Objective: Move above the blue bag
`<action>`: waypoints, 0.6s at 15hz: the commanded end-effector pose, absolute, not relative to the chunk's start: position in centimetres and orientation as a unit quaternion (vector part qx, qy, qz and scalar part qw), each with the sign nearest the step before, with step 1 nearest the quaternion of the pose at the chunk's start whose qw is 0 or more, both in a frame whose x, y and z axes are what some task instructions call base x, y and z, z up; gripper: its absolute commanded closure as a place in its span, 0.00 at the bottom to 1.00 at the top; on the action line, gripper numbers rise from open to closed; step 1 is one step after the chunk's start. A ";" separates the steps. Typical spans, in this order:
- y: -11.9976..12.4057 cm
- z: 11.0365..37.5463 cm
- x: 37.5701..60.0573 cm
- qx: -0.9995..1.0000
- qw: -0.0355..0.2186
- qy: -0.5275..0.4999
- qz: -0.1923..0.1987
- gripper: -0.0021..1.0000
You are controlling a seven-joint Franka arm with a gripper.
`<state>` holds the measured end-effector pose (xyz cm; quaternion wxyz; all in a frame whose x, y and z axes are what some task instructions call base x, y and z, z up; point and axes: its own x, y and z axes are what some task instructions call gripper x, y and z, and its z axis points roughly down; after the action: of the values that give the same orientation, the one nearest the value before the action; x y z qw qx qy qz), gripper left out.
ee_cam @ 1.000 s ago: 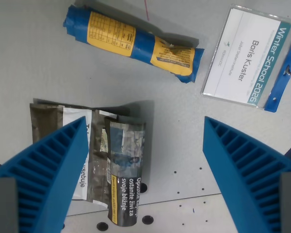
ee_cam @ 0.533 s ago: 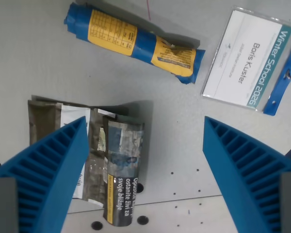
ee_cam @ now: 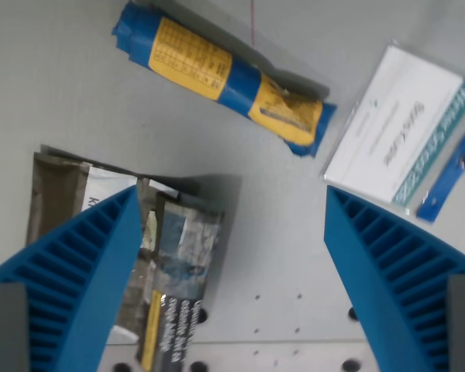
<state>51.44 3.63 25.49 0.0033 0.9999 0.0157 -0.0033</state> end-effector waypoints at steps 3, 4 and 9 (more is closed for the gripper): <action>3.9 24.4 52.2 0.982 0.010 0.190 0.014 0.00; 3.9 24.1 52.3 0.978 0.011 0.207 0.014 0.00; 4.2 22.5 53.0 0.958 0.013 0.287 0.015 0.00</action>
<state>52.49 4.08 22.58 0.0029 0.9896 0.1441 0.0025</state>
